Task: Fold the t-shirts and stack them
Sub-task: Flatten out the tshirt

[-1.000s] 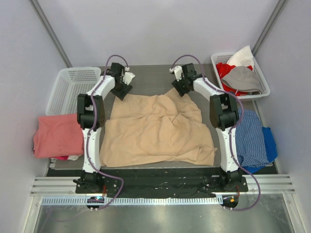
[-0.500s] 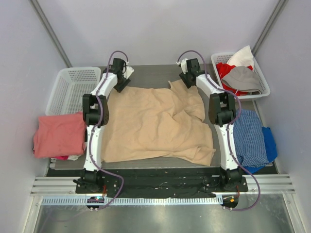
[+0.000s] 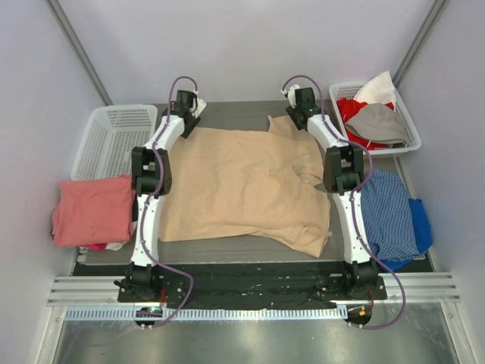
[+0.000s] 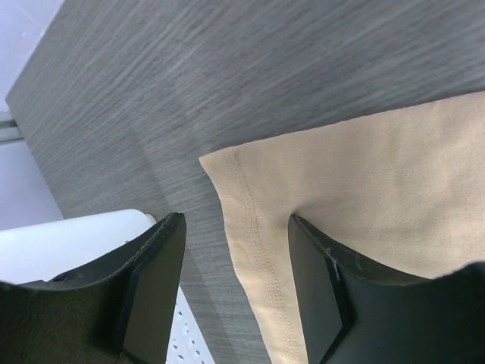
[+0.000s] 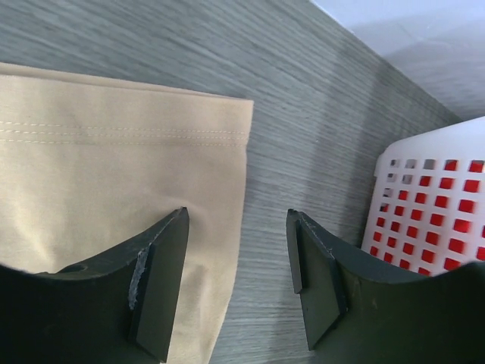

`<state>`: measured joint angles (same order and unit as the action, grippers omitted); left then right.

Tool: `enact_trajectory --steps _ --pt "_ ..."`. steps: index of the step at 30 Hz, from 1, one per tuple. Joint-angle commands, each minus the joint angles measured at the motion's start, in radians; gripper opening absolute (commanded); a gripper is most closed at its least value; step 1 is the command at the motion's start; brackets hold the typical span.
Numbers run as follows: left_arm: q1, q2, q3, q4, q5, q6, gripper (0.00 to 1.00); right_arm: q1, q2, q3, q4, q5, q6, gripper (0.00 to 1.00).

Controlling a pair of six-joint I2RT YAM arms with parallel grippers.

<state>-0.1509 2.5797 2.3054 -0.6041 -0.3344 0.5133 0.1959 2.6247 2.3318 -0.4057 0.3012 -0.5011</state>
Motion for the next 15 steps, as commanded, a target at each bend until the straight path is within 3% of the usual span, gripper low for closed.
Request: enact_trajectory --steps 1,15 --pt "0.010 0.031 0.020 0.093 -0.026 -0.009 0.61 -0.001 0.012 0.046 0.105 0.061 -0.039 0.61" --pt "-0.010 0.050 -0.004 0.141 -0.038 0.021 0.61 -0.006 0.080 0.090 0.281 0.084 -0.140 0.61"
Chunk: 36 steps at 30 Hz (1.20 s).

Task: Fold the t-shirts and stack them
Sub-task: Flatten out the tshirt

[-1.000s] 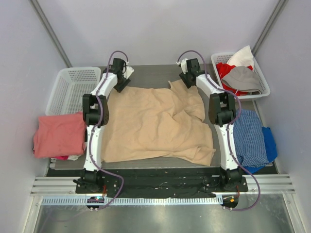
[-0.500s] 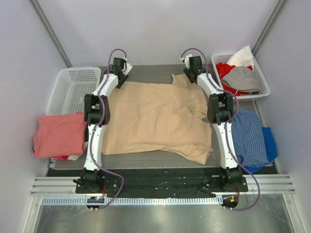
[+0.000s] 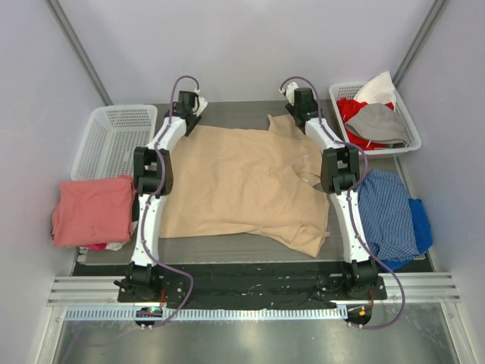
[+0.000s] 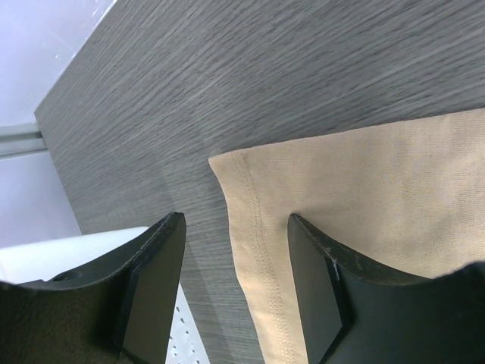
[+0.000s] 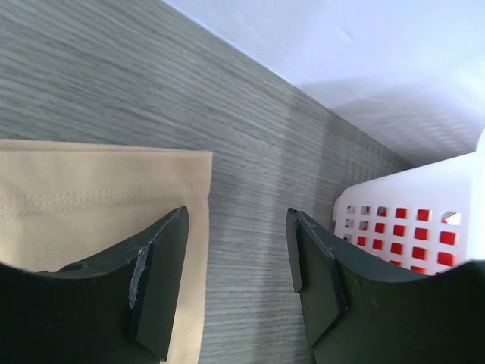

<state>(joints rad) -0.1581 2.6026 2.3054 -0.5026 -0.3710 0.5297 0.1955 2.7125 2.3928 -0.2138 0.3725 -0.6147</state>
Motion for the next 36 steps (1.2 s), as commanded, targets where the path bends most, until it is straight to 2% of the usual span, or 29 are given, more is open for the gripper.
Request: enact_trajectory --steps 1,7,14,18,27,32,36 --pt "-0.003 0.018 -0.011 0.051 -0.002 0.001 0.61 -0.007 -0.026 0.014 0.106 0.022 -0.007 0.61" --pt "-0.006 -0.025 -0.049 0.059 0.001 -0.008 0.61 -0.008 -0.120 -0.049 0.054 0.002 0.064 0.61" --pt "-0.008 -0.105 -0.124 0.058 0.007 -0.033 0.62 -0.004 -0.394 -0.369 0.022 -0.052 0.161 0.61" --pt "-0.008 -0.128 -0.142 0.050 0.018 -0.054 0.61 -0.004 -0.543 -0.540 0.097 -0.063 0.181 0.61" --pt "-0.014 -0.173 -0.204 0.038 0.030 -0.068 0.61 -0.004 -0.556 -0.560 -0.085 -0.231 0.291 0.61" --pt "-0.015 -0.200 -0.242 0.035 0.032 -0.077 0.61 -0.002 -0.522 -0.557 -0.119 -0.335 0.332 0.61" --pt "-0.015 -0.219 -0.267 0.036 0.038 -0.085 0.61 -0.004 -0.485 -0.547 -0.119 -0.340 0.331 0.61"
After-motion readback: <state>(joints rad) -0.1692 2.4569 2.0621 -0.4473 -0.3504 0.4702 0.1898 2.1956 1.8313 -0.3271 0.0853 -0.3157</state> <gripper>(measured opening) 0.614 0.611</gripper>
